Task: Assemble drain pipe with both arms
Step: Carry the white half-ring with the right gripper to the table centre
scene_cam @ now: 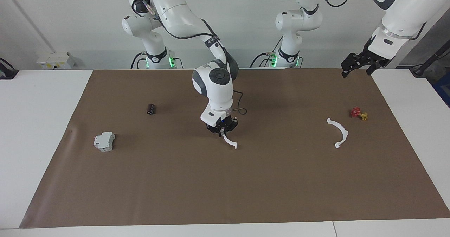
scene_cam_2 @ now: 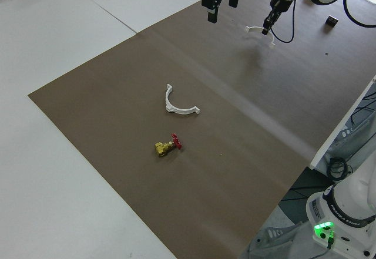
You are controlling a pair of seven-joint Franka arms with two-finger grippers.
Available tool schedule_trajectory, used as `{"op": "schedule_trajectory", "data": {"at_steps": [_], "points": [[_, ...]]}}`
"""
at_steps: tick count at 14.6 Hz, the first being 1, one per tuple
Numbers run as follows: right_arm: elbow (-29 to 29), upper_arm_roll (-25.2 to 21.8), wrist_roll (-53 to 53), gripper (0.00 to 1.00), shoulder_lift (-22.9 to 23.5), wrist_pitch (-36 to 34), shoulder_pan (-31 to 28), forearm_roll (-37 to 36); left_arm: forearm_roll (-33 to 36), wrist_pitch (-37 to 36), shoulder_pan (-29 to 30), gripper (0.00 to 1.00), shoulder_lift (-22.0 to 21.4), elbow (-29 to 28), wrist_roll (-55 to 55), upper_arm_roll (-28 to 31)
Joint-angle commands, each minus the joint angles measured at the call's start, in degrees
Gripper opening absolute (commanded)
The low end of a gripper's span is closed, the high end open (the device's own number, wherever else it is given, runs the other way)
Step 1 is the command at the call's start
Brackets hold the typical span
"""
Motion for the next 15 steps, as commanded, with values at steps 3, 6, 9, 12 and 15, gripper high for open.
{"op": "schedule_trajectory", "data": {"at_steps": [3,6,9,12,15], "points": [[0.7,-0.1,1.6,0.0,1.5,1.6,0.8,-1.7,0.9,1.1,0.8,1.0,-1.6,-2.0,0.7,-0.6],[0.3,-0.1,1.7,0.0,1.5,1.9,1.0,-1.6,0.9,1.0,0.8,1.0,-1.6,-2.0,0.6,-0.5],[0.1,0.0,1.7,0.66,1.5,2.2,1.1,-1.5,0.9,1.0,0.8,1.0,-1.6,-2.0,0.7,-0.6],[1.5,-0.1,1.9,1.0,0.5,0.8,1.3,-0.8,0.9,1.0,0.8,1.0,-1.6,-2.0,0.7,-0.6],[1.4,-0.5,1.8,1.0,-7.6,-6.3,-1.7,-0.8,0.9,1.0,0.9,1.0,-1.6,-2.0,0.7,-0.6]]}}
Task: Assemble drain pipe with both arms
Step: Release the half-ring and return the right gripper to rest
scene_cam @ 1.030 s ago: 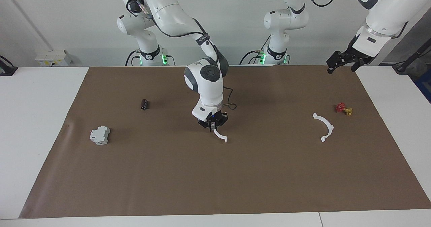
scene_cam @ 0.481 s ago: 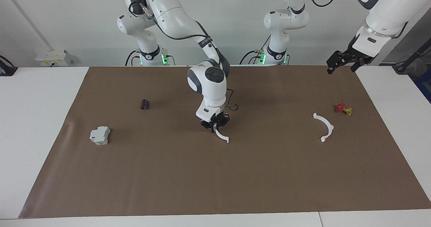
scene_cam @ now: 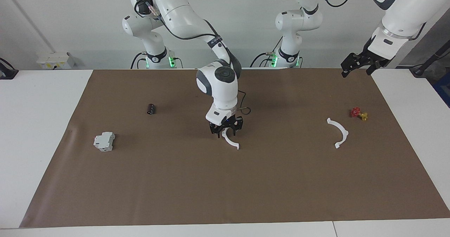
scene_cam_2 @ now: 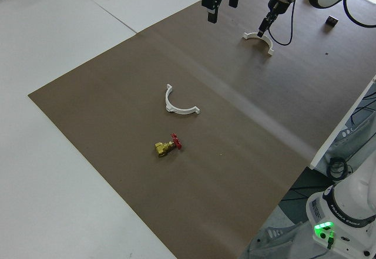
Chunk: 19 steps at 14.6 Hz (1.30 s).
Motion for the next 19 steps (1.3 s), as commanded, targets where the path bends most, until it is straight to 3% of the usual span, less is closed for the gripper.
{"op": "schedule_trajectory", "data": {"at_steps": [1,5,9,13,16,19], "points": [[-1.1,-0.1,0.5,1.0,-9.0,-6.6,-4.5,0.0,0.9,1.0,0.9,1.0,-1.6,-2.0,0.7,-0.6],[-0.9,-0.4,-1.2,1.0,-16.5,-14.4,-13.2,-0.9,0.9,4.1,2.3,1.0,-2.5,-4.6,0.9,-0.5],[-0.6,-0.5,-10.5,1.0,-22.6,-23.1,-24.1,-0.4,0.9,23.2,6.2,1.0,-7.5,-20.9,0.6,-0.5],[-0.6,-0.6,-17.4,1.0,-26.0,-31.3,-31.9,-0.1,0.9,38.8,7.5,1.0,-2.5,-28.8,-5.0,-0.5],[-1.4,-0.6,-22.9,1.0,-27.3,-34.4,-37.2,0.0,0.9,53.1,7.7,1.0,-1.4,-38.0,-11.1,-0.5],[0.4,-0.6,-24.5,1.0,-28.0,-39.2,-39.2,0.1,0.9,57.0,8.9,1.0,-1.6,-41.8,-17.2,-0.5]]}}
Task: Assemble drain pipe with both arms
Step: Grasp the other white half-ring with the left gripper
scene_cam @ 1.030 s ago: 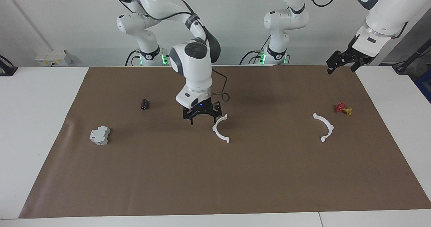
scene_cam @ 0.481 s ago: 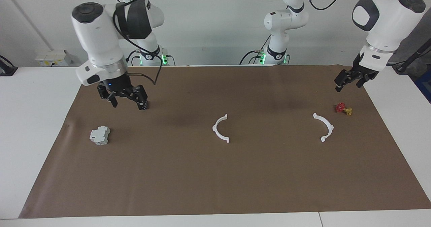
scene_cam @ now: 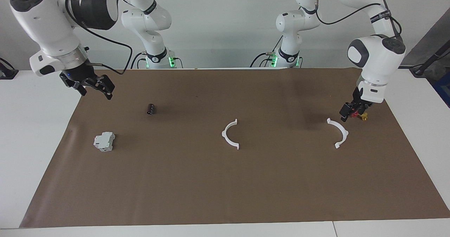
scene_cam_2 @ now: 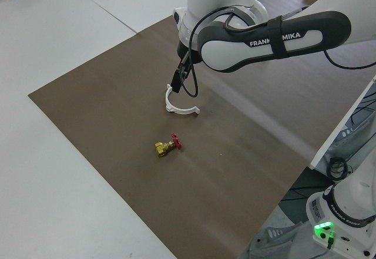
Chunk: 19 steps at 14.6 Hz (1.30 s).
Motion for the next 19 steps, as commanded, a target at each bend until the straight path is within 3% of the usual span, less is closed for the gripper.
{"op": "schedule_trajectory", "data": {"at_steps": [1,2,7,11,14,19], "points": [[2.7,1.2,-1.1,1.0,-1.6,-6.5,-1.2,0.3,0.7,2.4,1.7,1.0,-2.2,-4.2,-2.7,-0.5],[4.4,1.4,-0.6,1.0,-1.6,-8.9,-0.7,0.3,0.7,2.2,2.5,1.0,-2.2,-5.1,-2.3,-0.5],[2.4,3.0,4.2,1.0,-2.8,-6.9,3.3,-0.6,0.7,6.5,2.6,1.0,-1.8,-7.8,-6.4,-0.5],[6.8,2.7,3.7,1.0,-2.3,-11.7,3.0,0.2,0.9,6.5,-1.5,1.0,0.5,-7.7,-6.5,-0.4],[4.3,2.5,-1.0,1.0,-2.8,-7.3,2.7,-0.7,0.9,6.8,-0.3,1.0,3.0,-7.4,-5.9,-0.3],[2.4,2.4,-0.8,1.0,-4.0,-6.6,2.8,-2.1,0.9,5.1,2.5,1.0,5.0,-4.5,-0.4,-0.3]]}}
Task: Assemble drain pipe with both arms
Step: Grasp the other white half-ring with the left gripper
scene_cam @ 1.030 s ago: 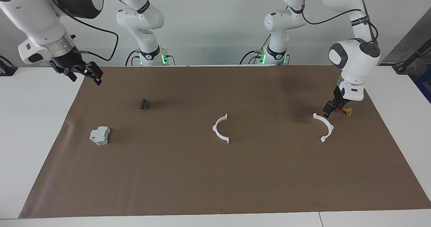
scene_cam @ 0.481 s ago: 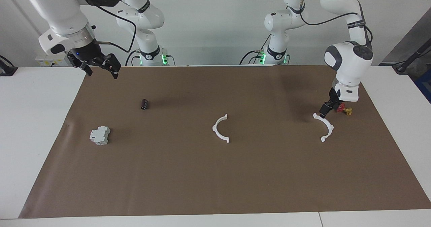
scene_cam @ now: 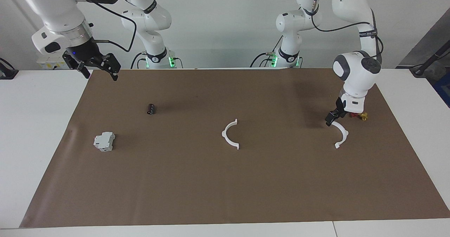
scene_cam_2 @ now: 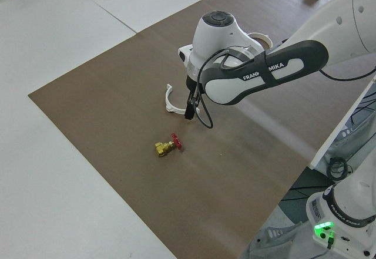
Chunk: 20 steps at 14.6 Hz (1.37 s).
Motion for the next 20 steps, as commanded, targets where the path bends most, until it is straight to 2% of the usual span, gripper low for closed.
{"op": "schedule_trajectory", "data": {"at_steps": [1,3,7,13,14,16,17,20], "points": [[-2.6,0.5,-1.4,1.0,-1.8,1.4,-0.7,-1.1,0.9,-1.5,2.0,1.0,1.7,3.7,2.1,0.0],[-2.6,0.5,-1.4,1.0,-1.8,1.5,-0.6,-0.8,0.9,-3.4,2.0,1.0,3.1,6.2,2.3,0.0],[-2.6,0.5,-1.3,1.0,-1.7,1.5,-0.4,-0.3,0.8,-0.7,1.5,1.0,5.6,6.2,2.3,0.0],[-2.5,0.5,-1.6,1.0,-1.7,1.5,-0.7,-0.3,0.8,-1.1,1.5,0.98,5.7,6.2,2.3,0.0],[-2.5,0.5,-1.6,1.0,-1.7,1.6,-0.6,-0.3,0.8,-1.1,1.3,0.71,5.7,6.2,2.3,0.1],[-2.5,0.5,-1.6,1.0,-1.7,1.6,-0.6,-0.3,0.9,-1.7,1.3,0.06,5.8,6.4,2.4,0.1],[-2.5,0.5,-1.7,1.0,-1.7,1.5,-0.6,-0.3,0.9,-1.9,1.2,0.0,5.8,6.5,2.7,0.1],[-2.5,0.5,-1.7,1.0,-1.7,1.6,-0.6,-0.3,0.9,-1.8,1.0,0.0,5.7,6.4,4.3,0.1]]}}
